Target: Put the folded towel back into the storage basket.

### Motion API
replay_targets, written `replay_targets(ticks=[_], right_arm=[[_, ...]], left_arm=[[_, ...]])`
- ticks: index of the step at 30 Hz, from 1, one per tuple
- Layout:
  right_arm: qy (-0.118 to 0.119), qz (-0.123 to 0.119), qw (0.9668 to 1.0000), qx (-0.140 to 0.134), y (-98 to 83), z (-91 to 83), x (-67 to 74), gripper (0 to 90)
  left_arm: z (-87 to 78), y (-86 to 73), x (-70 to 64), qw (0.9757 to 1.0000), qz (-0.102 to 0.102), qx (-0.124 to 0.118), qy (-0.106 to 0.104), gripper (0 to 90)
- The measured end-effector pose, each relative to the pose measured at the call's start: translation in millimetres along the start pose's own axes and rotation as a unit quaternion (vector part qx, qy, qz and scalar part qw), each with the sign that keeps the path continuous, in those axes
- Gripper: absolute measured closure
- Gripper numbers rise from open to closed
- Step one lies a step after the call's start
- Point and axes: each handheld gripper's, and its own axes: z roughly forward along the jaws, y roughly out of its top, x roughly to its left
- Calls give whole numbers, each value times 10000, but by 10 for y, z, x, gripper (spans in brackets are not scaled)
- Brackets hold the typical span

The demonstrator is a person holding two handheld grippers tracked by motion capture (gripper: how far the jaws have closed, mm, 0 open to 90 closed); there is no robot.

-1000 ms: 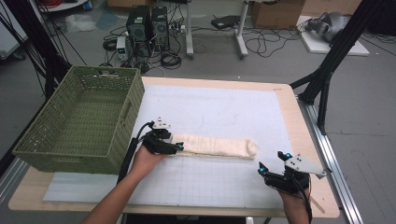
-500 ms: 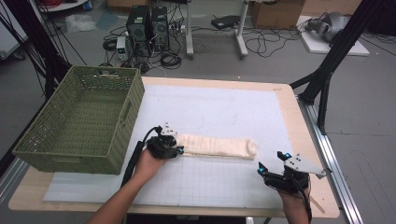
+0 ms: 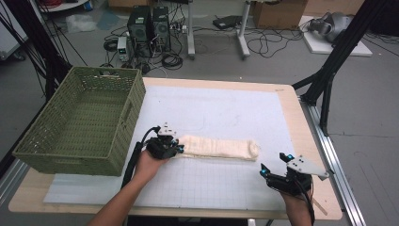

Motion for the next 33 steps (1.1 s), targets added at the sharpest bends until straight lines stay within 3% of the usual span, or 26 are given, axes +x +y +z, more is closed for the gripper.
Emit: replay_targets(ticks=[11,19,24,26,29,32,33], right_arm=[[6,13,10000,-77,53,18,-11,177],[64,93,9998,-163,155,23,-37,168],[102,170,9998,-101,248,152,-79,163],[-2,230,9997,80,273,317,-98,162],[20,286,9991,315,280,447,-92,162],[104,448,9969,636,248,702,-101,162],[104,448,9969,636,248,702,-101,162]], left_arm=[[-151,14,-19,9981,-103,-557,-242,804],[-187,22,-31,9971,-102,-673,-332,804],[-200,26,-48,9966,-45,-737,-353,804],[-208,26,-50,9964,-49,-760,-360,804],[-219,27,-51,9963,-34,-767,-373,804],[-222,23,-59,9962,-24,-781,-391,804],[-224,22,-60,9962,-8,-775,-387,804]])
